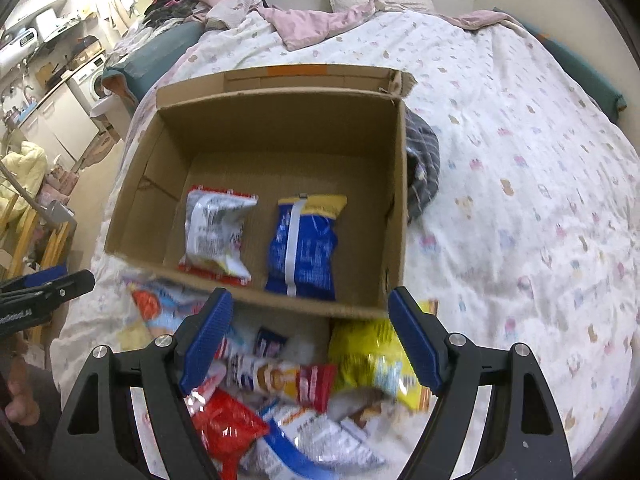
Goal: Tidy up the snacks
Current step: 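Withdraw both tools and lower the left tool to the tan biscuit pack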
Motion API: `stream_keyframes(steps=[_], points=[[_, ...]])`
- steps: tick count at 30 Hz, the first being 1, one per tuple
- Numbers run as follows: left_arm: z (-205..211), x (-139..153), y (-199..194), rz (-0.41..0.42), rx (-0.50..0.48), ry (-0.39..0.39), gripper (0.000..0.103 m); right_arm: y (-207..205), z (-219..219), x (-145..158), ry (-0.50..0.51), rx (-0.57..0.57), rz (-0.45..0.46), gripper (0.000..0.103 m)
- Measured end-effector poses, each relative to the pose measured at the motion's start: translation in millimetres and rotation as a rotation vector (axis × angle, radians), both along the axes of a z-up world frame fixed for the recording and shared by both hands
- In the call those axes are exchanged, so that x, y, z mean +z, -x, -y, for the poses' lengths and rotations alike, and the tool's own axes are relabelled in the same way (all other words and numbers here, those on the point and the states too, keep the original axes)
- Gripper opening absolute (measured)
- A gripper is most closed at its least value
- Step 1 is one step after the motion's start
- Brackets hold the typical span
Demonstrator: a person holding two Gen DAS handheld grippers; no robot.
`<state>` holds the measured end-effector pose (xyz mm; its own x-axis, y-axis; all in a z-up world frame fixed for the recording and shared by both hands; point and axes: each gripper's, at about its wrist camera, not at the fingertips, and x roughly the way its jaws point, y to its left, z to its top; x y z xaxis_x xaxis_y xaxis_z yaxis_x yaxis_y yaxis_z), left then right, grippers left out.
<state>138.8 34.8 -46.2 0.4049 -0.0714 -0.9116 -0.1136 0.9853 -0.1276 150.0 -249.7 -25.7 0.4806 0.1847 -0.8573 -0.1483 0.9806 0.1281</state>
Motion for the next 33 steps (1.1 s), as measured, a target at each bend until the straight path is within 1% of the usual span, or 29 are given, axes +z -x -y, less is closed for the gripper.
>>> stream_keyframes(steps=[3,5,6,7,8,9,12,14,17,20,23,26,27,28,30,33], points=[[-7.2,-16.7,10.5,-0.051,0.051,0.031,0.08,15.1,4.0,-0.7,-0.011,-0.009,-0.007,0.082],[-10.1,-34.8,15.9,-0.123,0.093,0.076,0.08,26.0,8.0,-1.8,-0.031,-0.014,-0.017,0.082],[-12.0,-51.9,20.0,-0.195,0.132,0.131,0.079,29.3,9.0,-2.7,-0.039,-0.017,-0.022,0.082],[-10.9,-64.6,22.7,-0.249,0.158,0.17,0.079,33.4,11.4,-4.0,-0.052,-0.021,-0.03,0.082],[-10.3,-72.6,24.2,-0.279,0.169,0.192,0.075,36.9,14.0,-5.3,-0.062,-0.027,-0.037,0.082],[-6.0,-82.8,24.6,-0.307,0.176,0.198,0.072,40.0,17.0,-6.5,-0.068,-0.033,-0.043,0.082],[6.4,-89.8,19.6,-0.285,0.172,0.147,0.071,46.8,28.3,-9.5,-0.077,-0.062,-0.055,0.082],[14.1,-97.1,12.9,-0.303,0.166,0.135,0.071,49.1,37.1,-10.2,-0.084,-0.082,-0.058,0.082],[21.4,-108.2,4.8,-0.331,0.169,0.095,0.07,51.8,48.6,-12.5,-0.085,-0.103,-0.06,0.082],[31.2,-116.0,3.9,-0.364,0.15,0.065,0.07,54.9,58.0,-15.9,-0.085,-0.118,-0.068,0.082],[39.1,-116.2,5.5,-0.352,0.125,0.036,0.07,58.1,64.2,-20.4,-0.098,-0.12,-0.091,0.082],[48.3,-114.9,7.1,-0.352,0.1,0.008,0.058,60.0,67.9,-22.9,-0.122,-0.115,-0.111,0.082],[48.8,-113.3,7.9,-0.348,0.087,0.007,0.052,60.3,67.9,-23.8,-0.13,-0.108,-0.119,0.082],[50.7,-112.4,11.5,-0.346,0.084,0.005,0.049,60.7,68.4,-24.5,-0.139,-0.104,-0.124,0.082],[50.0,-109.5,12.2,-0.345,0.076,0.007,0.039,61.7,68.8,-27.3,-0.16,-0.09,-0.14,0.082],[41.6,-103.5,11.8,-0.343,0.069,0.026,0.034,62.3,70.2,-36.6,-0.183,-0.078,-0.189,0.082]])
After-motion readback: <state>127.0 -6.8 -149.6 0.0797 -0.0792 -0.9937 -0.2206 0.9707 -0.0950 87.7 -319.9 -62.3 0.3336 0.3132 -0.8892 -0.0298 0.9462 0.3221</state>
